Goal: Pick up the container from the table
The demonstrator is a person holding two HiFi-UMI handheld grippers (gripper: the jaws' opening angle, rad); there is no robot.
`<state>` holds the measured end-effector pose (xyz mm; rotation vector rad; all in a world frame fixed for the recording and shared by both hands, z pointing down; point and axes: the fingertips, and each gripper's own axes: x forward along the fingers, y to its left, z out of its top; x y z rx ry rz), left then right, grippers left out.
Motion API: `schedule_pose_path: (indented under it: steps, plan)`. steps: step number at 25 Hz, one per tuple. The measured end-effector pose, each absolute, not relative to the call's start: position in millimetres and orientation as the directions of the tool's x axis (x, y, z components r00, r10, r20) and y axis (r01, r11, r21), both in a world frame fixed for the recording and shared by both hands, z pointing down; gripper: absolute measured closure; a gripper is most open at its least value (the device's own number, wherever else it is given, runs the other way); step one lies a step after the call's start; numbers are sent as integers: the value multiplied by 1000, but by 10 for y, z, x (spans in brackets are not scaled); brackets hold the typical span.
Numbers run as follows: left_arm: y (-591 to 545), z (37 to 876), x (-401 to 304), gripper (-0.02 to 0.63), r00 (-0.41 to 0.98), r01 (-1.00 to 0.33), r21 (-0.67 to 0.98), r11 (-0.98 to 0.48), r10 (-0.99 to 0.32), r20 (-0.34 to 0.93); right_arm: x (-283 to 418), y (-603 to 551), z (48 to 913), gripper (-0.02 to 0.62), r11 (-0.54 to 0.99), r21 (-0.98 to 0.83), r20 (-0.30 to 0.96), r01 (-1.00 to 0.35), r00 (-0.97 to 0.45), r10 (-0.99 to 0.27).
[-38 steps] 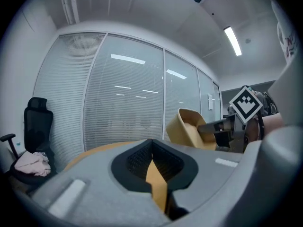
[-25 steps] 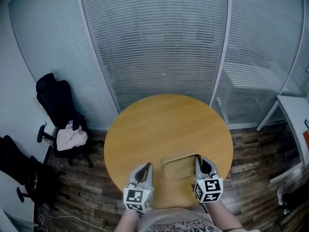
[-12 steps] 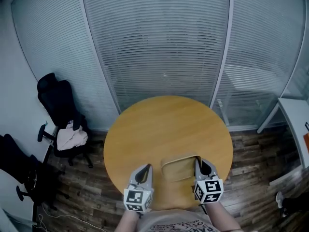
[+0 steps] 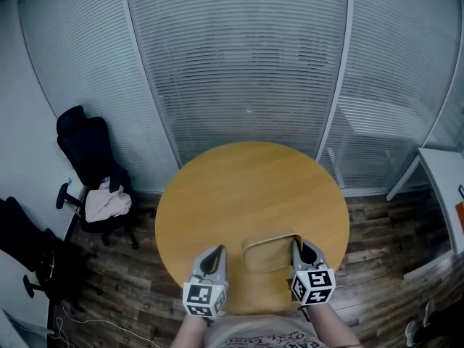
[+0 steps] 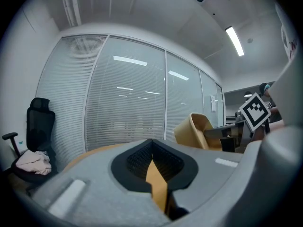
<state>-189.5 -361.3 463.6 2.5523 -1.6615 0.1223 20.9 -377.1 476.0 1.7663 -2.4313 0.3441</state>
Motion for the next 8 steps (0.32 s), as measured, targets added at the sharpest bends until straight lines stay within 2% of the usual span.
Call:
schedule_pose_path:
  steps: [8]
  plan:
    - [-3592, 4645, -1894, 598, 393, -919, 29, -393, -910, 133, 212, -3766, 4793, 589, 290, -114, 233, -950, -309, -922]
